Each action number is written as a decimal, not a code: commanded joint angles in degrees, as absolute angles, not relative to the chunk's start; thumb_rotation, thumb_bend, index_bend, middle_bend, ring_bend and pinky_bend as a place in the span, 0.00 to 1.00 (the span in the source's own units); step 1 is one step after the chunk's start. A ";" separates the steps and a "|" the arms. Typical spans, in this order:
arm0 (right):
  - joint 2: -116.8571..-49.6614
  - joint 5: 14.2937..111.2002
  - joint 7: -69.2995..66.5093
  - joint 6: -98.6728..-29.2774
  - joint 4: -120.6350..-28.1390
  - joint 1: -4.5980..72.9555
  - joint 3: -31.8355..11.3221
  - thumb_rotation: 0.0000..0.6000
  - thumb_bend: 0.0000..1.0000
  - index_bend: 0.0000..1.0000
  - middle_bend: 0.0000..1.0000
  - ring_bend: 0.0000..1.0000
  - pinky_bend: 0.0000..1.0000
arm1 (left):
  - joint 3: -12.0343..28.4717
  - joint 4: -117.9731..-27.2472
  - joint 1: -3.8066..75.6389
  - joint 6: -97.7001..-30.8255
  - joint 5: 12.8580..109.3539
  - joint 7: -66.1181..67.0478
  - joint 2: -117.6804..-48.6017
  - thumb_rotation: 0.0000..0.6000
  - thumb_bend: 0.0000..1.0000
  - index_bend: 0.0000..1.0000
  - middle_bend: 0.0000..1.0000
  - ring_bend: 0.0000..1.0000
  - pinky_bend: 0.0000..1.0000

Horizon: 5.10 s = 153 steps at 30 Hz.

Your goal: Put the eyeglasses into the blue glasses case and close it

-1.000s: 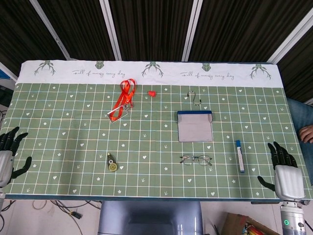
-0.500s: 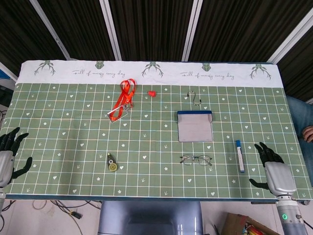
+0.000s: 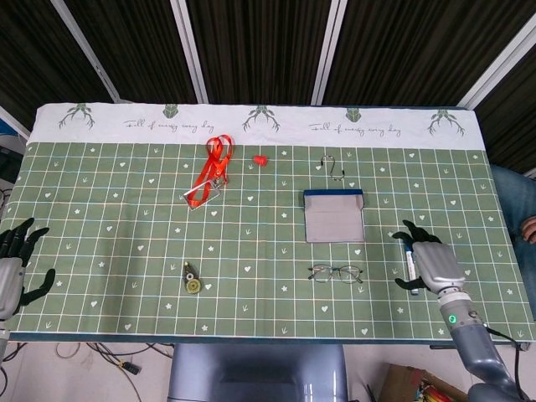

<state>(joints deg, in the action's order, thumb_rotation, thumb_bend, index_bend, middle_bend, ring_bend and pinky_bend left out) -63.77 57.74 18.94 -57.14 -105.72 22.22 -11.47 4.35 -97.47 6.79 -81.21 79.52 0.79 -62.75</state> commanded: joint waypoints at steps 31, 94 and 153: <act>-83.50 36.59 31.34 -62.98 -101.75 35.35 -11.03 1.00 0.29 0.46 0.04 0.12 0.19 | 4.36 -97.59 6.91 -80.58 79.01 0.13 -62.31 1.00 0.40 0.12 0.00 0.00 0.00; -89.22 36.07 29.09 -62.04 -94.57 37.36 -10.46 1.00 0.44 0.58 0.06 0.12 0.19 | 4.32 -97.80 7.00 -80.12 78.33 0.71 -62.15 1.00 0.40 0.12 0.00 0.00 0.00; -85.11 50.58 17.63 -50.02 -79.58 44.22 -15.18 1.00 0.52 0.67 0.03 0.08 0.16 | 4.32 -97.99 7.08 -79.81 78.19 -0.09 -61.89 1.00 0.40 0.14 0.00 0.00 0.00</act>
<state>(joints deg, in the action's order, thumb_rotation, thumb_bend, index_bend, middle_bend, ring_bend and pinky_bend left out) -85.16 49.71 18.44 -50.89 -80.47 43.62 -14.87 4.32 -97.98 7.08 -79.81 78.18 -0.09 -61.89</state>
